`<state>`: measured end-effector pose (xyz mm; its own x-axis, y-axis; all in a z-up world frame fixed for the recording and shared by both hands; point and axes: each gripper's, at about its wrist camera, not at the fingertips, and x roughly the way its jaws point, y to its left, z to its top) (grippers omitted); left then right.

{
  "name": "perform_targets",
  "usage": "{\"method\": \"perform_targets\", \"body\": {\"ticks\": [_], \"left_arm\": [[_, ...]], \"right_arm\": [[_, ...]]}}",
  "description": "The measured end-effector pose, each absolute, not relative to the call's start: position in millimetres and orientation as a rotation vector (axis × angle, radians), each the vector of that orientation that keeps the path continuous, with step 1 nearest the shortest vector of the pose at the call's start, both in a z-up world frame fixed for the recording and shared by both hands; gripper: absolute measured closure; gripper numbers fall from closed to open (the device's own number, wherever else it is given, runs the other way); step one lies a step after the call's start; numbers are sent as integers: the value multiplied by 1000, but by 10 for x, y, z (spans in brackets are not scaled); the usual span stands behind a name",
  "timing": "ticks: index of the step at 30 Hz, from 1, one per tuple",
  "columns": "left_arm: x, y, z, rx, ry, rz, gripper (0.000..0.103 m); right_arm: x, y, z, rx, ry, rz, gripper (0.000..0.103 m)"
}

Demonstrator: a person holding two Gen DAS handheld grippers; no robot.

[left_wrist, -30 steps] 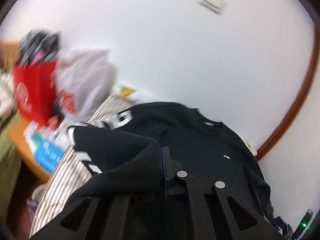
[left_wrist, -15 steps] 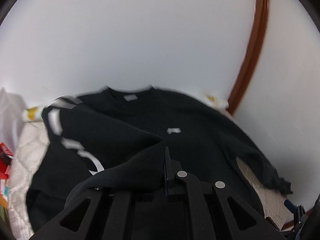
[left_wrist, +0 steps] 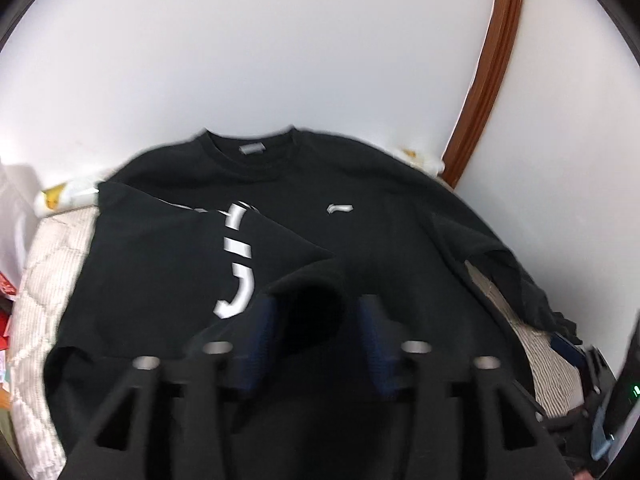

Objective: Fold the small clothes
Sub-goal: 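Fold the lettered sleeve across the chest with the left tool, release, then grasp the sweatshirt's side edge with the left tool, fold it toward center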

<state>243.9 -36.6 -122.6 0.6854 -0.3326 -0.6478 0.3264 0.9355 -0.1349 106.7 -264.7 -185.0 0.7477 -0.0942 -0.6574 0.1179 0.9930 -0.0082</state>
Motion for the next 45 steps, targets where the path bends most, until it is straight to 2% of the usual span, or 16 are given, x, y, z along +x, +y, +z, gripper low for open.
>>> {"method": "perform_targets", "body": {"ticks": [1, 3, 10, 23, 24, 26, 28, 30, 38, 41, 43, 45], "left_arm": [[2377, -238, -1171, -19, 700, -361, 23], [2226, 123, -1067, -54, 641, -339, 23], [2166, 1092, -1220, -90, 671, -100, 23], [2437, 1651, -1874, -120, 815, 36, 23], [2465, 1666, -1917, -125, 823, 39, 23], [2503, 1654, -1981, -117, 831, 40, 23], [2554, 1612, -2070, -73, 853, 81, 23], [2586, 1611, -2150, -52, 879, 114, 23], [2502, 1677, -2176, -78, 910, 109, 23], [2428, 1680, -2138, -90, 912, 108, 23], [2364, 1674, -2114, -93, 913, 110, 23], [2284, 1655, -2092, -90, 916, 109, 24]], "right_arm": [[1106, -2557, -1820, 22, 711, -98, 1], [1211, -2308, -1751, -4, 698, -44, 1], [1557, -1618, -1671, -9, 700, 115, 1], [2101, -522, -2140, -153, 830, 296, 2], [2163, -463, -2196, -172, 831, 285, 6], [2264, -382, -2282, -210, 839, 261, 26], [2353, -389, -2300, -209, 856, 271, 69], [2369, -542, -2177, -168, 837, 283, 91], [2237, -2031, -1619, 39, 693, 24, 94], [2249, -2620, -1707, 108, 722, -101, 88], [2202, -2906, -1796, 117, 752, -171, 78], [2048, -3125, -1849, 140, 767, -233, 74]]}}
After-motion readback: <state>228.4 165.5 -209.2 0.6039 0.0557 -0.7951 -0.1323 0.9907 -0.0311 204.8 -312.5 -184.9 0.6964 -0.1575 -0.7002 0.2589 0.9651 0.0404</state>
